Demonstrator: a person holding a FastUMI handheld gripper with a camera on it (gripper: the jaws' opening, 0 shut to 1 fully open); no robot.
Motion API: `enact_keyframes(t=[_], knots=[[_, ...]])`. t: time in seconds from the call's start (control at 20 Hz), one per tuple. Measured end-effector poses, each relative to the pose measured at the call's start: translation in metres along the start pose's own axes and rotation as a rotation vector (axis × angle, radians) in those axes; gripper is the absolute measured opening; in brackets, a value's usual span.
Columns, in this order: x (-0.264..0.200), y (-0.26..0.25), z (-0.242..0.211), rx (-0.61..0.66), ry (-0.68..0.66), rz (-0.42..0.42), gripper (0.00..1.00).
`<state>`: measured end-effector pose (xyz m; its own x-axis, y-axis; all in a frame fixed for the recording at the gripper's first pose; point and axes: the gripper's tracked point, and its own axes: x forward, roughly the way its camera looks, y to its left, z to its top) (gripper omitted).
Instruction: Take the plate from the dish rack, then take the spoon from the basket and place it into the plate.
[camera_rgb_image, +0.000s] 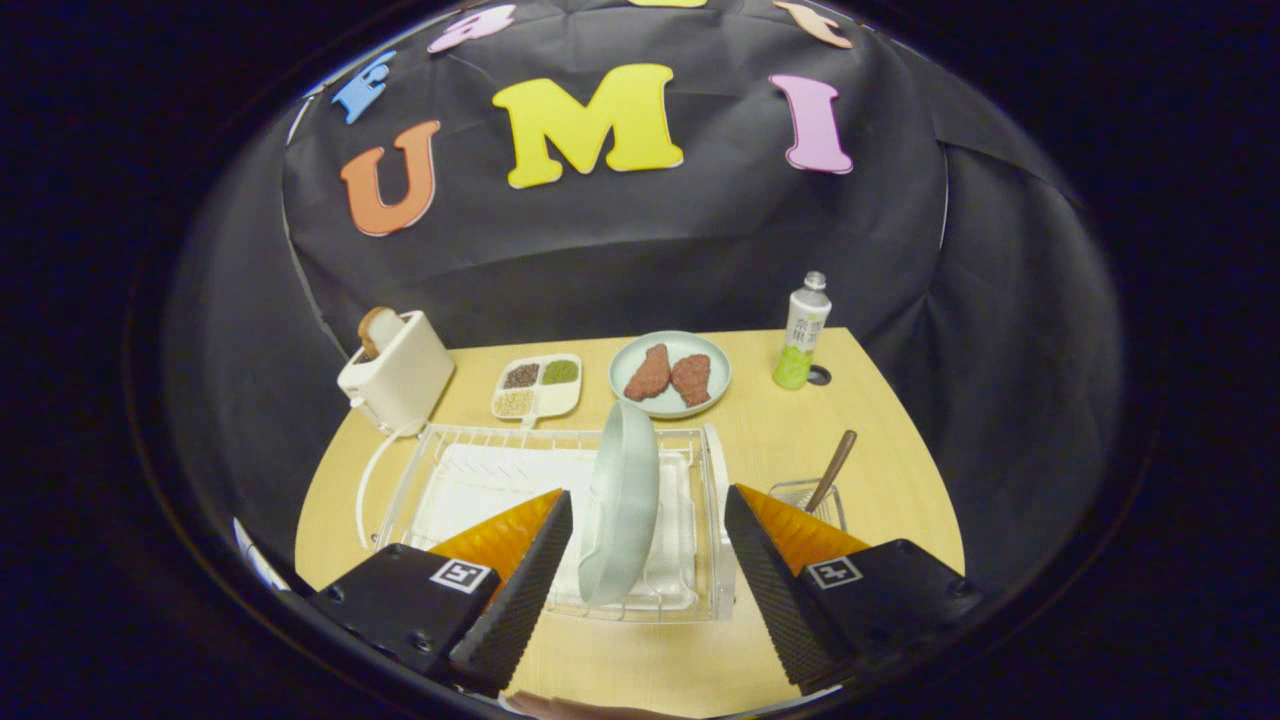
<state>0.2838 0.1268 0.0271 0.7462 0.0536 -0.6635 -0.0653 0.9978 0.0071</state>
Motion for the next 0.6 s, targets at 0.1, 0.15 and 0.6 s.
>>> enact_keyframes(t=[0.1,0.15,0.6], knots=[[0.014,0.000,0.007,-0.008,0.063,-0.044,0.97],[0.020,-0.002,0.012,-0.001,0.091,-0.073,0.96],[0.040,0.013,0.016,-0.013,0.277,-0.265,0.67]])
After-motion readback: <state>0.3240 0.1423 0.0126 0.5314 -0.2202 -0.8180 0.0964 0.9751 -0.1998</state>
